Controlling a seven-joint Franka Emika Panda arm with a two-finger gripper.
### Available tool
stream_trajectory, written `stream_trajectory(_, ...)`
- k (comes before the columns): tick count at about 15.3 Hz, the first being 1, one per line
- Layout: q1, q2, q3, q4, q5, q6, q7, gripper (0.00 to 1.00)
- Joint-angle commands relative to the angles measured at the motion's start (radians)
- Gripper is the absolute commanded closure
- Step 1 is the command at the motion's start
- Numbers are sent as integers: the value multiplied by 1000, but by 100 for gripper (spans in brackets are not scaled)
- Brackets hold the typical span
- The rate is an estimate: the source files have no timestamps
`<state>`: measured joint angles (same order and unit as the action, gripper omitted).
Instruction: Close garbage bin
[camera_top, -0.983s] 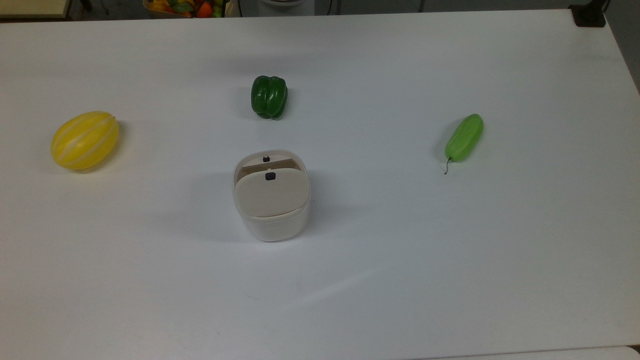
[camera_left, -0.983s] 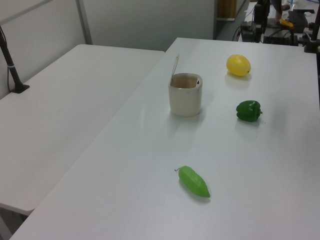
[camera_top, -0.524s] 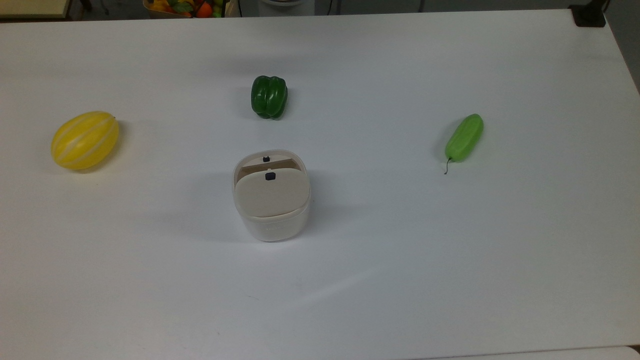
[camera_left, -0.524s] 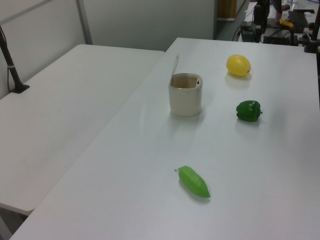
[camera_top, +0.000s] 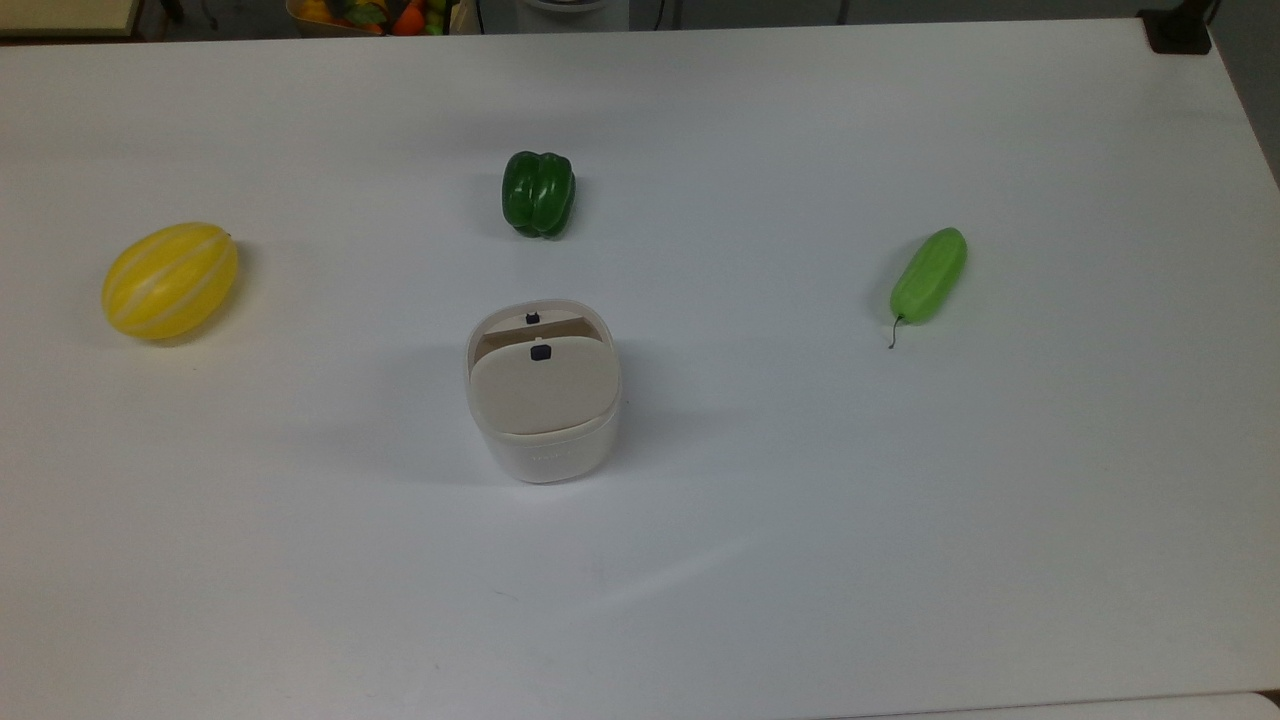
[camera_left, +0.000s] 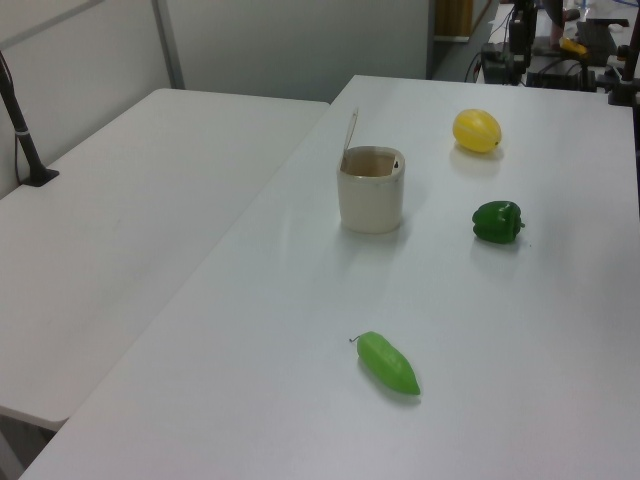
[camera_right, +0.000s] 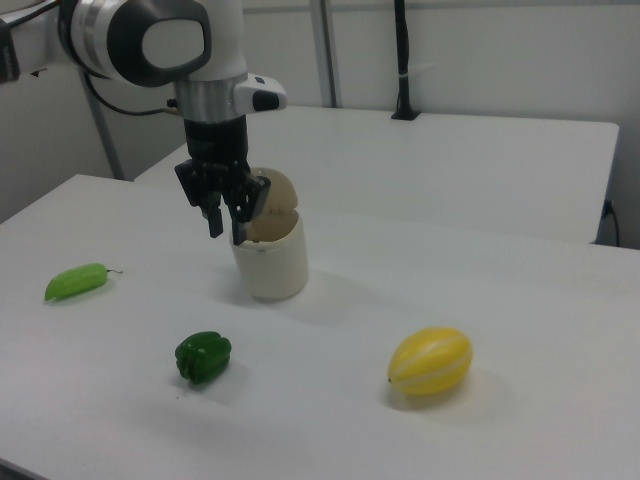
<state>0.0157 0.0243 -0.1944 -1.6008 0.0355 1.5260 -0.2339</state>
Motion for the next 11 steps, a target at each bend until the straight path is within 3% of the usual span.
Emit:
stream_trajectory(1, 0, 19, 0, 25, 52, -4, -64, 99)
stream_trajectory(4, 9, 52, -2, 62, 93, 20, -70, 100)
stream_trajectory(8, 42, 129, 0, 117, 136, 247, -59, 97)
stream_trajectory(11, 69, 193, 7, 174, 176, 330, -56, 97)
